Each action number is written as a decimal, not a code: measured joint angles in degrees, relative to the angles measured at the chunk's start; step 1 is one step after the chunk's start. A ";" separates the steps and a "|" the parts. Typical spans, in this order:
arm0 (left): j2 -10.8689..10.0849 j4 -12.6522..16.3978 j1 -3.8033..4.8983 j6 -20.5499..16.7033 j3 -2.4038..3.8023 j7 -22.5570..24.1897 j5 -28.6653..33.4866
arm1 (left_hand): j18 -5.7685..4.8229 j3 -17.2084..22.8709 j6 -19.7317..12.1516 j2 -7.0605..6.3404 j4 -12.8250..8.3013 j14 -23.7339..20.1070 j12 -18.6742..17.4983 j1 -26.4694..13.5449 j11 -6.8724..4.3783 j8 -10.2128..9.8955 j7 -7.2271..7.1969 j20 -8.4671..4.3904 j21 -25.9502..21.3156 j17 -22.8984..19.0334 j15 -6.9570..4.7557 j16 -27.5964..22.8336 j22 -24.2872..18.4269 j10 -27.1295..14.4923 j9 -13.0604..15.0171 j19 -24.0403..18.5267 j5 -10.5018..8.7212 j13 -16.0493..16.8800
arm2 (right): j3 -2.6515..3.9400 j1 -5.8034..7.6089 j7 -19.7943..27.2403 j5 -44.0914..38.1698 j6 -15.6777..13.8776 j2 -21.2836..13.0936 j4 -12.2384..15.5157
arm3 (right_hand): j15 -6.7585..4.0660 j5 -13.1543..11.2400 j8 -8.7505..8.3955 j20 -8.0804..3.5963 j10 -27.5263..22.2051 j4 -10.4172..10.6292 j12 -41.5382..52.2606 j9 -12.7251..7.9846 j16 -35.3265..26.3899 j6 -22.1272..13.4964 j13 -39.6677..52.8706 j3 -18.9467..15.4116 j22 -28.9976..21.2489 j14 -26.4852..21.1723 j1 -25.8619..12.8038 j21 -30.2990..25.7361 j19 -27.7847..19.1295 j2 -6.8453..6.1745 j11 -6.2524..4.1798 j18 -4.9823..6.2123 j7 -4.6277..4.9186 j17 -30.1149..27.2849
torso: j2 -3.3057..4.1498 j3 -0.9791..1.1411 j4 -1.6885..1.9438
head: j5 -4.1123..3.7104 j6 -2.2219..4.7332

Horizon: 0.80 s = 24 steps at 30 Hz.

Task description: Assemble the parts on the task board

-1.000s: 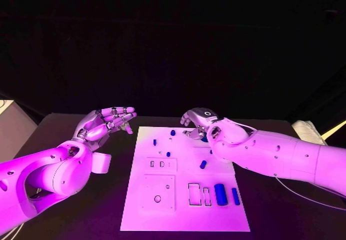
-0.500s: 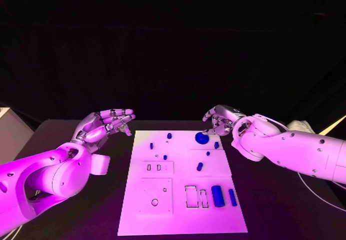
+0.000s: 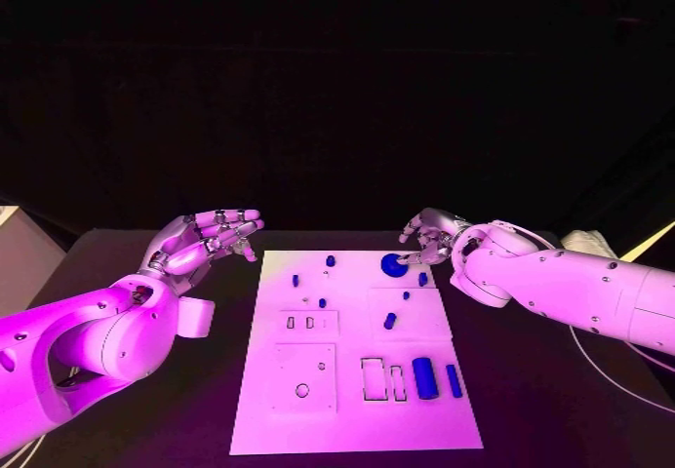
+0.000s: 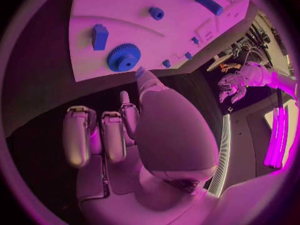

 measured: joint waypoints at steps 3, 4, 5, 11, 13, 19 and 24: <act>0.01 -0.04 0.00 0.03 0.00 -0.02 0.00 | -0.01 0.00 0.00 0.00 0.00 0.00 0.00 0.00 0.00 0.00 0.00 0.00 0.00 0.00 0.00 0.00 0.00 0.00 0.00 0.00 0.00 0.00 | -0.03 -0.38 -0.03 0.18 0.47 0.71 -0.80 | 0.20 0.24 0.23 0.00 0.00 0.00 0.00 0.01 0.00 -0.04 0.00 0.00 0.00 -0.20 0.00 0.00 0.00 0.00 0.00 0.00 0.04 0.00 | 0.10 0.08 0.08 | -0.07 -0.08; 0.01 -0.05 0.00 0.04 0.00 -0.02 0.00 | -0.03 0.00 0.00 0.00 0.00 0.00 0.00 0.00 0.00 0.00 0.00 0.00 0.00 0.00 0.00 0.00 0.00 0.00 0.00 0.00 0.00 0.00 | -0.04 -0.51 -0.04 0.22 0.65 1.00 -1.14 | 0.20 0.23 0.24 0.00 0.00 0.00 0.07 0.05 0.21 -0.05 0.00 0.00 0.00 -0.20 0.00 0.00 0.00 0.00 0.00 0.00 0.05 0.00 | 0.12 0.08 0.10 | -0.08 -0.15; 0.01 -0.06 0.00 0.04 0.00 -0.03 0.00 | -0.03 0.00 0.00 0.00 0.00 0.00 0.00 0.00 0.00 0.00 0.00 0.00 0.00 0.00 0.00 0.00 -0.01 0.00 0.00 0.00 0.00 0.00 | -0.05 -0.59 -0.05 0.25 0.78 1.20 -1.39 | 0.20 0.23 0.23 0.00 0.01 0.00 0.42 0.05 0.37 -0.05 0.00 0.00 0.00 -0.20 0.00 0.00 0.00 0.00 0.00 0.00 0.05 0.00 | 0.14 0.11 0.11 | -0.08 -0.19; 0.08 -0.10 0.00 0.10 0.00 -0.06 0.00 | -0.04 0.00 0.00 0.00 0.00 0.00 0.00 0.00 0.00 0.00 0.00 0.00 0.00 0.00 0.00 0.00 -0.01 0.00 0.00 0.01 0.00 0.00 | -0.06 -0.99 -0.16 0.28 1.57 2.06 -2.39 | 0.20 0.54 0.46 0.00 0.50 0.00 1.53 0.12 0.87 -0.06 0.00 0.00 -0.01 -0.20 0.00 0.31 0.00 0.00 0.10 0.00 0.06 -0.01 | 0.16 0.15 0.11 | 0.01 -0.46; 0.08 -0.10 0.00 0.11 0.00 -0.06 0.00 | -0.05 0.00 0.00 0.00 0.00 0.00 0.00 0.00 0.00 0.00 0.00 -0.01 0.00 0.00 0.00 0.00 -0.01 0.00 -0.01 0.01 0.00 0.00 | -0.07 -1.13 -0.21 0.21 1.75 2.15 -2.46 | 0.20 0.54 0.59 0.00 0.90 0.01 1.72 0.12 1.02 -0.06 -0.01 0.01 -0.01 -0.20 0.00 0.67 -0.01 0.00 0.11 -0.74 0.06 -0.01 | 0.15 0.15 0.10 | 0.03 -0.54; 0.07 -0.13 0.00 0.13 0.00 -0.09 0.00 | -0.06 0.00 0.00 0.00 0.00 0.00 0.00 0.00 0.00 0.00 0.00 -0.22 0.00 -0.05 0.00 0.00 0.06 0.00 0.05 -0.21 0.00 0.00 | -0.09 -1.45 -0.38 -0.22 2.11 2.55 -2.91 | 0.20 0.53 0.69 0.00 0.90 0.15 2.06 0.18 1.11 -0.06 -0.01 0.15 -0.02 -0.20 0.23 0.90 -0.01 0.23 0.12 -0.89 0.06 -0.02 | 0.15 0.19 0.05 | 0.08 -0.65; 0.07 -0.13 0.00 0.13 0.00 -0.12 0.00 | -0.07 0.00 0.00 0.00 0.00 0.00 0.00 0.00 0.00 0.00 0.00 -0.02 0.00 -0.05 0.00 0.00 0.06 0.00 0.05 -0.40 0.00 0.00 | -0.10 -1.52 -0.48 -0.51 2.20 2.93 -3.56 | 0.20 0.76 0.91 0.00 0.90 0.14 2.06 0.18 1.11 0.07 -0.02 0.50 -0.02 -0.20 0.24 0.89 -0.01 0.24 0.12 -0.89 -0.06 -0.02 | 0.10 0.21 0.04 | -0.05 -0.73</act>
